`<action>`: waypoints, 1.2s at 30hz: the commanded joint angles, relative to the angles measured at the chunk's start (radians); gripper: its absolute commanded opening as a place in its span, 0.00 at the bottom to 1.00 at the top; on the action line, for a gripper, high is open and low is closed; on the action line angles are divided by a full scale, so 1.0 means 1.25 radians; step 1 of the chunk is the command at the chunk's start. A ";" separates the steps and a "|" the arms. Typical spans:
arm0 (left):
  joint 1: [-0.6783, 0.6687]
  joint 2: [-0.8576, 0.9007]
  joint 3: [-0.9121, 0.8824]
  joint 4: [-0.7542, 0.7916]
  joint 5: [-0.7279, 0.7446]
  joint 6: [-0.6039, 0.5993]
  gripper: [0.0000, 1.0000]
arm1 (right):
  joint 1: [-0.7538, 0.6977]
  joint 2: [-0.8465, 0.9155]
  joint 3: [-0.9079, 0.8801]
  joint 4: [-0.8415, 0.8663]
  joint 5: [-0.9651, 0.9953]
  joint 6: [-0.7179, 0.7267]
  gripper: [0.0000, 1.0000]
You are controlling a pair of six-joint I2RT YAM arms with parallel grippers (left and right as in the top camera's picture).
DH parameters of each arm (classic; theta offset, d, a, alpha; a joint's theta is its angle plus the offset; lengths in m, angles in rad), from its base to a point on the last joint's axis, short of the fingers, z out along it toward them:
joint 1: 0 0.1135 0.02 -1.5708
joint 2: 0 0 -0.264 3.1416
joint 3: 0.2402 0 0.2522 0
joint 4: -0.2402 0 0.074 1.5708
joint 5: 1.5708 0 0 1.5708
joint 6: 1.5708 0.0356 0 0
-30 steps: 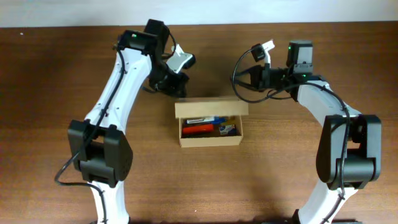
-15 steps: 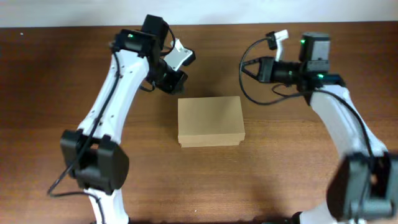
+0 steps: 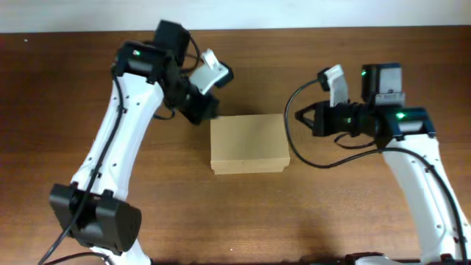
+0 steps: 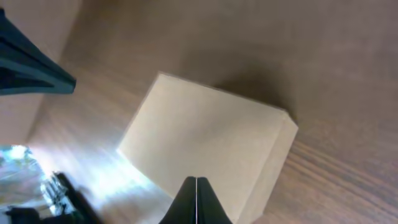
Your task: Pack container
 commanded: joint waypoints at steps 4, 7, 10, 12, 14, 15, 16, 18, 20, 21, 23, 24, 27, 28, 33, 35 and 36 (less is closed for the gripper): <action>0.002 -0.002 -0.154 0.051 0.066 0.033 0.02 | 0.050 0.003 -0.139 0.091 0.026 -0.030 0.04; 0.002 -0.002 -0.218 0.093 0.079 0.033 0.02 | 0.055 0.004 -0.194 0.139 0.025 -0.030 0.04; 0.002 -0.002 -0.263 0.121 0.080 0.032 0.02 | 0.055 0.006 -0.242 0.170 0.026 -0.030 0.04; 0.002 -0.002 -0.286 0.139 0.081 0.029 0.02 | 0.055 0.012 -0.267 0.190 0.026 -0.030 0.04; 0.002 -0.002 -0.308 0.156 0.081 0.029 0.02 | 0.055 0.021 -0.283 0.199 0.026 -0.030 0.04; 0.002 -0.002 -0.321 0.167 0.081 0.029 0.02 | 0.055 0.030 -0.287 0.201 0.026 -0.030 0.04; 0.002 -0.002 -0.330 0.174 0.081 0.029 0.02 | 0.055 0.035 -0.287 0.201 0.026 -0.030 0.04; 0.002 -0.002 -0.348 0.188 0.081 0.026 0.02 | 0.055 0.044 -0.287 0.202 0.026 -0.030 0.04; 0.002 -0.002 -0.365 0.197 0.082 0.024 0.02 | 0.055 0.047 -0.287 0.202 0.027 -0.030 0.04; 0.002 -0.002 -0.370 0.198 0.082 0.023 0.02 | 0.055 0.047 -0.287 0.202 0.027 -0.030 0.04; 0.002 -0.002 -0.373 0.197 0.082 0.023 0.02 | 0.055 0.047 -0.287 0.202 0.026 -0.030 0.04; 0.002 -0.002 -0.373 0.198 0.082 0.022 0.02 | 0.055 0.047 -0.287 0.202 0.026 -0.030 0.04; 0.002 -0.004 -0.373 0.201 0.081 0.016 0.02 | 0.055 0.044 -0.282 0.201 0.025 -0.027 0.04; 0.002 -0.008 -0.373 0.204 0.081 0.011 0.02 | 0.055 0.041 -0.277 0.201 0.020 -0.027 0.04; 0.002 -0.082 -0.370 0.235 0.080 0.002 0.02 | 0.055 0.005 -0.216 0.207 0.018 -0.027 0.04; 0.002 -0.133 -0.370 0.238 0.069 -0.015 0.02 | 0.055 -0.017 -0.179 0.210 0.042 -0.027 0.04; 0.002 -0.158 -0.370 0.238 0.062 -0.019 0.02 | 0.055 -0.025 -0.163 0.210 0.045 -0.027 0.04</action>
